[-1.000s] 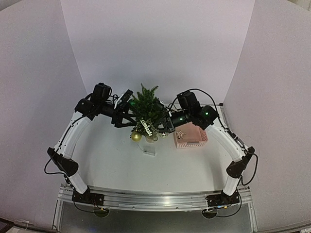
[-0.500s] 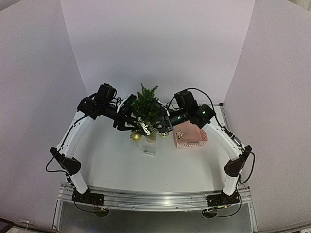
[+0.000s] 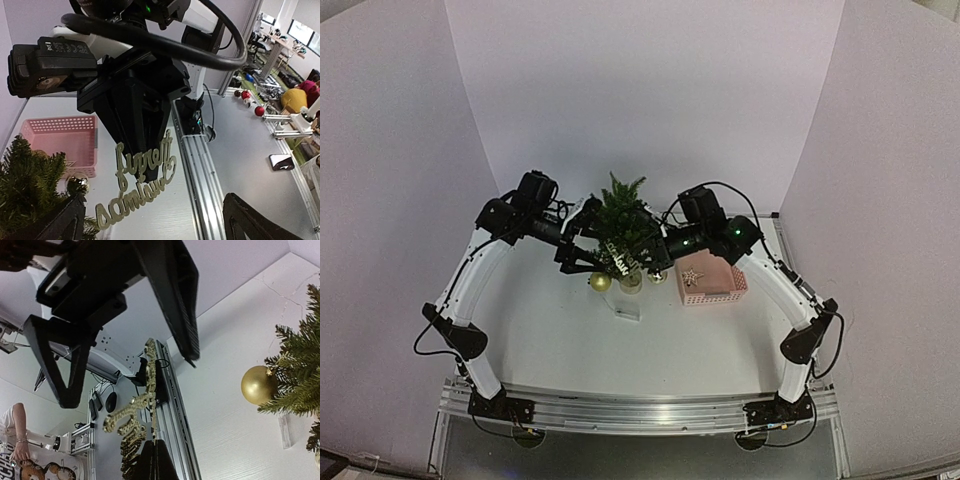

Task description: Decorate the small christmas tree

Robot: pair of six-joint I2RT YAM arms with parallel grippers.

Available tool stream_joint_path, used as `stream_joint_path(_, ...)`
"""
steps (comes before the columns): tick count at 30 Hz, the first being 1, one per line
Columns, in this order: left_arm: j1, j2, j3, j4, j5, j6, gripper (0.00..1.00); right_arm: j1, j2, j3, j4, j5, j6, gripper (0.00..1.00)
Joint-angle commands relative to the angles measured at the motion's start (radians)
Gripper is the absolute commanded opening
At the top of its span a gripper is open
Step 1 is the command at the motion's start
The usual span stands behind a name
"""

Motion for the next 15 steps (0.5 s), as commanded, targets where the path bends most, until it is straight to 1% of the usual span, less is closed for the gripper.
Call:
stream_joint_path(1, 0.023, -0.064, 0.046, 0.068, -0.176, 0.078, 0.98, 0.007, -0.067, -0.013, 0.050, 0.172, 0.128, 0.00)
stream_joint_path(3, 0.025, -0.101, 0.023, 0.116, -0.231, 0.111, 0.99, 0.010, -0.084, -0.022, 0.103, 0.236, 0.199, 0.00)
stream_joint_path(5, 0.026, -0.158, -0.044, 0.199, -0.300, 0.134, 0.99, 0.020, -0.093, -0.023, 0.173, 0.305, 0.273, 0.00)
stream_joint_path(6, 0.025, -0.194, -0.082, 0.262, -0.340, 0.135, 0.99, 0.025, -0.096, -0.024, 0.207, 0.348, 0.311, 0.00)
stream_joint_path(7, 0.025, -0.231, -0.134, 0.367, -0.380, 0.119, 0.99, 0.031, -0.098, -0.026, 0.232, 0.407, 0.344, 0.00)
stream_joint_path(9, 0.025, -0.313, -0.285, 0.554, -0.431, 0.152, 1.00, 0.037, -0.109, -0.051, 0.316, 0.503, 0.415, 0.00)
stream_joint_path(10, 0.021, -0.364, -0.357, 0.651, -0.436, 0.217, 1.00, 0.040, -0.120, -0.083, 0.363, 0.545, 0.456, 0.00)
stream_joint_path(12, 0.001, -0.476, -0.562, 0.824, -0.456, 0.373, 1.00, 0.042, -0.140, -0.156, 0.518, 0.606, 0.541, 0.00)
stream_joint_path(13, -0.022, -0.506, -0.633, 0.914, -0.484, 0.479, 1.00, 0.044, -0.146, -0.177, 0.566, 0.637, 0.583, 0.00)
stream_joint_path(15, -0.067, -0.546, -0.747, 1.055, -0.550, 0.596, 1.00, 0.055, -0.149, -0.195, 0.642, 0.690, 0.627, 0.00)
